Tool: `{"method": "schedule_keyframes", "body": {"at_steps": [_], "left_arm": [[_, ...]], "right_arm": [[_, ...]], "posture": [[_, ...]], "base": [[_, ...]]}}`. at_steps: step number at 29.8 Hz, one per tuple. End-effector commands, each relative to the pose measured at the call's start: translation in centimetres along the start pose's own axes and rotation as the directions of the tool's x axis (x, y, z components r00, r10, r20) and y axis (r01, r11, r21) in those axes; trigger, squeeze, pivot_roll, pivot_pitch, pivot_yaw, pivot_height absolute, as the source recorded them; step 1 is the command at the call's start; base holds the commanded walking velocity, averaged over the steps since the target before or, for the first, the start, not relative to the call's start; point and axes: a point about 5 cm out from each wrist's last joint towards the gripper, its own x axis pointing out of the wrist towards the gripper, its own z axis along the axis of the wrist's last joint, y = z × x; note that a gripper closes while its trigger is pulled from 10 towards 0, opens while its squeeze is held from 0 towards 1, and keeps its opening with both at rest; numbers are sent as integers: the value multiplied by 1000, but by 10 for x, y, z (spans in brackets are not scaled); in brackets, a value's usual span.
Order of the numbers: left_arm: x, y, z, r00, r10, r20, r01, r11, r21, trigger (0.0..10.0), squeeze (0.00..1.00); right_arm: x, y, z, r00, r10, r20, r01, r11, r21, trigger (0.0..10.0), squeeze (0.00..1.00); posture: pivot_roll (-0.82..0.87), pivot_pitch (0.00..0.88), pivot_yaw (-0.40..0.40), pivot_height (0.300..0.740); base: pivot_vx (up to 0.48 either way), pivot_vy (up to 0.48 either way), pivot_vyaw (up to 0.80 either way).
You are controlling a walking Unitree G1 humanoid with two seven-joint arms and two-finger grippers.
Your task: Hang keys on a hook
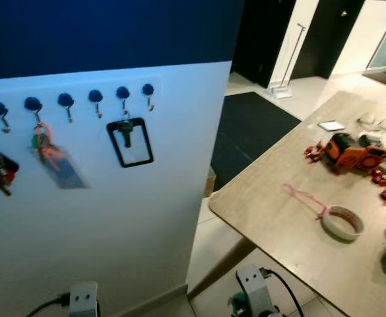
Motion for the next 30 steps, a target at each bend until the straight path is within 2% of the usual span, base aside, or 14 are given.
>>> {"method": "schedule_keyframes", "body": {"at_steps": [1,9,25,29,30], "left_arm": [[-1,2,-4,1000,15,-25,-15,1000,10,10000,0],[-1,5,-5,999,28,-42,-27,999,22,10000,0],[-2,5,-8,998,13,-55,-14,1000,-7,10000,0],[-2,2,-7,998,-23,-50,22,1000,-11,10000,0],[-2,1,-7,998,-35,-49,34,999,-12,10000,0]], "right_arm": [[1,0,1,1000,-5,2,5,1000,3,10000,0],[1,0,2,1000,-5,4,5,1000,2,10000,0],[3,4,5,1000,3,10,-3,1000,5,10000,0],[2,2,4,1000,-20,20,20,999,29,10000,0],[1,1,3,999,-39,22,37,997,68,10000,0]], "posture": [[75,20,-75,740],[83,24,-78,740],[81,23,-74,740],[79,24,-71,740],[78,24,-71,740]], "base": [[0,0,800],[0,0,800],[0,0,800],[0,0,759],[0,0,0]]}}
